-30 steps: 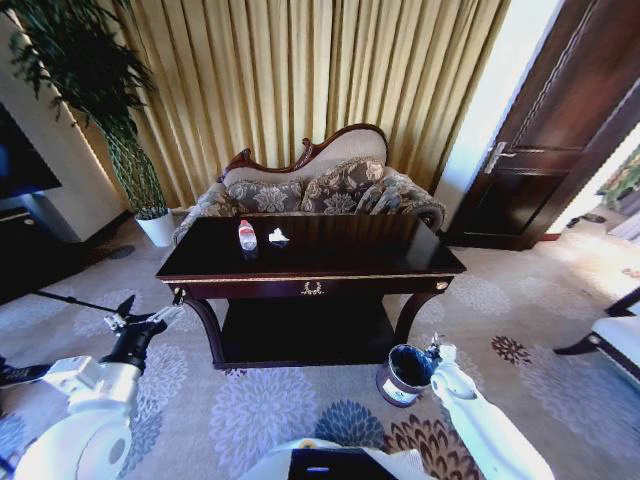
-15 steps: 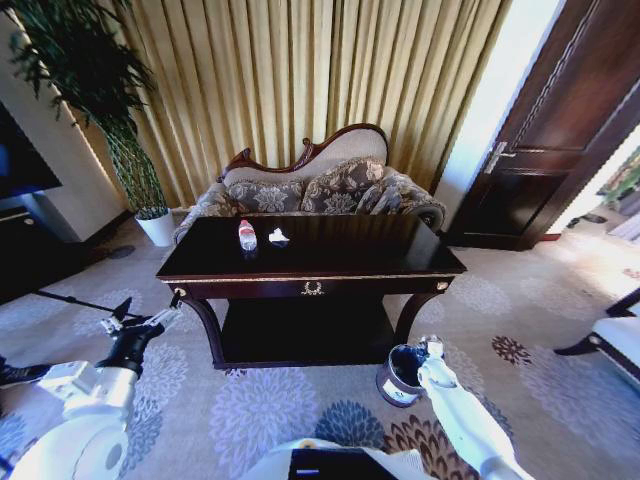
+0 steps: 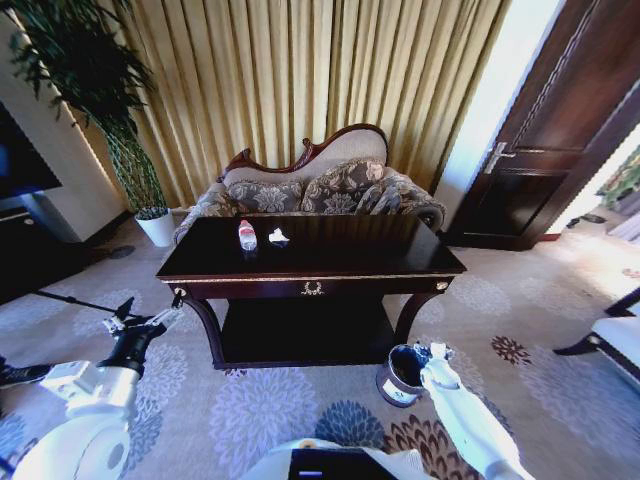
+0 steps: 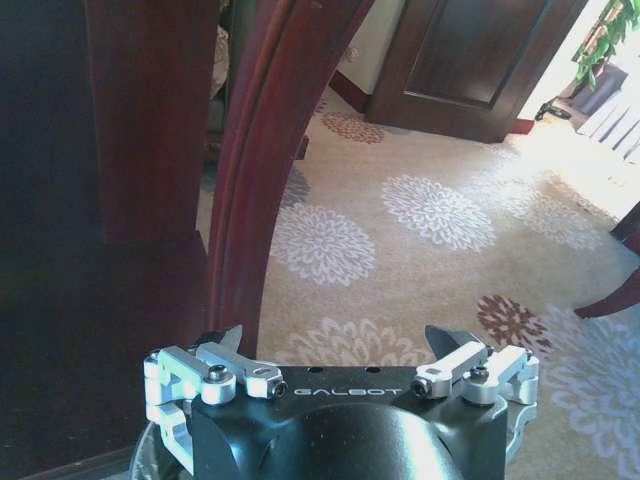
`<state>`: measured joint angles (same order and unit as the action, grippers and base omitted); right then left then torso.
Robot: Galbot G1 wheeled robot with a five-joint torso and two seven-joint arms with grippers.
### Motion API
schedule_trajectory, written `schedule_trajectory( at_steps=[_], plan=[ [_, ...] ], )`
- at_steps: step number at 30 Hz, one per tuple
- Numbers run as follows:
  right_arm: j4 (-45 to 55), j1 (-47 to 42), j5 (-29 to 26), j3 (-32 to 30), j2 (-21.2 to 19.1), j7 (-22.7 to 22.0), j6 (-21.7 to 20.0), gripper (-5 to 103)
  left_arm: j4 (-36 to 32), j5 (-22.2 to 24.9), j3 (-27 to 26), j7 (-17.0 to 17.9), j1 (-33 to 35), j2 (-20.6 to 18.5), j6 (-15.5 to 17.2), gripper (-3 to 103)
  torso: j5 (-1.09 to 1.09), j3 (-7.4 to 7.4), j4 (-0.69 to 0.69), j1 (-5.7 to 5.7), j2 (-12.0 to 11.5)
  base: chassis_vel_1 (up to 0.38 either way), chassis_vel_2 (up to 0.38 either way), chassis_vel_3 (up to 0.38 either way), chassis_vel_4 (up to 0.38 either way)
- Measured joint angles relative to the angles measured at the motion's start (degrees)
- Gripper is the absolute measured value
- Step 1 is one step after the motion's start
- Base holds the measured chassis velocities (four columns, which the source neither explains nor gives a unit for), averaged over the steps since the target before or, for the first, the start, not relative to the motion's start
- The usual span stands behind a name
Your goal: Move to the front of the table and place the trash on the table into the trash bin.
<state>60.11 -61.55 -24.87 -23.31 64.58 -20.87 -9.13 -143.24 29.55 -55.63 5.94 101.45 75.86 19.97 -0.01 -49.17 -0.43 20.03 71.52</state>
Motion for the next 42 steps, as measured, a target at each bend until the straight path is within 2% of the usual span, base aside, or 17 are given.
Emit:
schedule_trajectory(
  at_steps=[5, 8, 9, 12, 14, 17, 22, 30, 34, 38, 42],
  plan=[
    [5.0, -2.2, -5.3, -0.7, -0.2, 0.9, -0.4, 100, 0.0, 0.0, 0.0, -0.2, 0.0, 0.1, 0.0, 100, 0.02, 0.00, 0.00, 0.00, 0.0, 0.000, 0.000, 0.000, 0.000],
    [16.5, -7.4, -11.0, -3.7, -1.3, 7.2, -1.3, 100, 0.0, 0.0, -0.3, -0.8, 0.0, 0.1, 0.0, 100, 0.01, 0.00, 0.00, 0.00, 0.0, 0.000, 0.000, 0.000, 0.000],
    [16.5, -7.4, -11.0, -3.7, -1.3, 7.2, -1.3, 100, 0.0, 0.0, -0.3, -0.8, 0.0, 0.1, 0.0, 100, 0.01, 0.00, 0.00, 0.00, 0.0, 0.000, 0.000, 0.000, 0.000],
    [30.1, -12.5, -13.6, -8.6, -2.5, 10.4, -1.2, 100, 0.0, 0.0, -0.2, -0.8, -0.3, 0.2, 0.1, 100, -0.01, 0.00, -0.01, 0.00, 0.0, 0.000, 0.000, 0.000, 0.000],
    [33.2, -13.6, -13.9, -9.8, -2.7, 10.9, -1.2, 100, 0.0, 0.1, -0.2, -0.8, -0.3, 0.2, 0.1, 100, -0.02, 0.01, 0.00, 0.00, 0.0, 0.000, 0.000, 0.000, 0.000],
    [46.2, -18.6, -13.5, -13.1, -3.1, 12.5, 0.7, 100, 0.0, 0.2, -0.1, -0.8, -0.2, 0.2, 0.1, 100, -0.01, 0.01, -0.01, 0.00, 0.0, 0.000, 0.000, 0.000, 0.000],
    [61.0, -23.0, -10.9, -13.7, -3.1, 12.4, 1.2, 100, 0.0, 0.3, 0.3, -0.8, -0.1, 0.0, 0.1, 100, -0.02, 0.01, 0.01, -0.01, 0.0, 0.000, 0.000, 0.000, 0.000],
    [70.5, -24.7, -9.0, -12.3, -3.2, 10.7, -2.3, 100, 0.0, 0.1, -0.2, -0.8, -0.4, -0.7, 0.6, 100, 0.00, 0.00, 0.00, 0.00, 0.0, 0.000, 0.000, 0.000, 0.000],
    [72.0, -24.6, -8.7, -11.9, -3.4, 10.1, -2.8, 100, 0.0, -1.8, -0.8, -0.8, -0.6, -1.1, 1.2, 100, -0.01, 0.00, 0.00, -0.01, 0.0, 0.000, 0.000, 0.000, 0.000],
    [72.0, -24.6, -8.3, -11.7, -3.5, 9.8, -3.0, 100, 0.0, -6.2, -1.3, -2.4, -1.4, -1.7, -2.4, 100, 0.01, 0.00, 0.00, -0.01, 0.0, -0.013, 0.012, 0.007, -0.005],
    [72.0, -24.9, -8.0, -11.6, -3.5, 9.8, -3.0, 100, 0.0, -4.8, -0.9, -2.2, -1.7, -1.8, -2.2, 100, 0.00, 0.01, 0.00, -0.02, 0.0, -0.069, 0.059, 0.073, -0.057]
  ],
)
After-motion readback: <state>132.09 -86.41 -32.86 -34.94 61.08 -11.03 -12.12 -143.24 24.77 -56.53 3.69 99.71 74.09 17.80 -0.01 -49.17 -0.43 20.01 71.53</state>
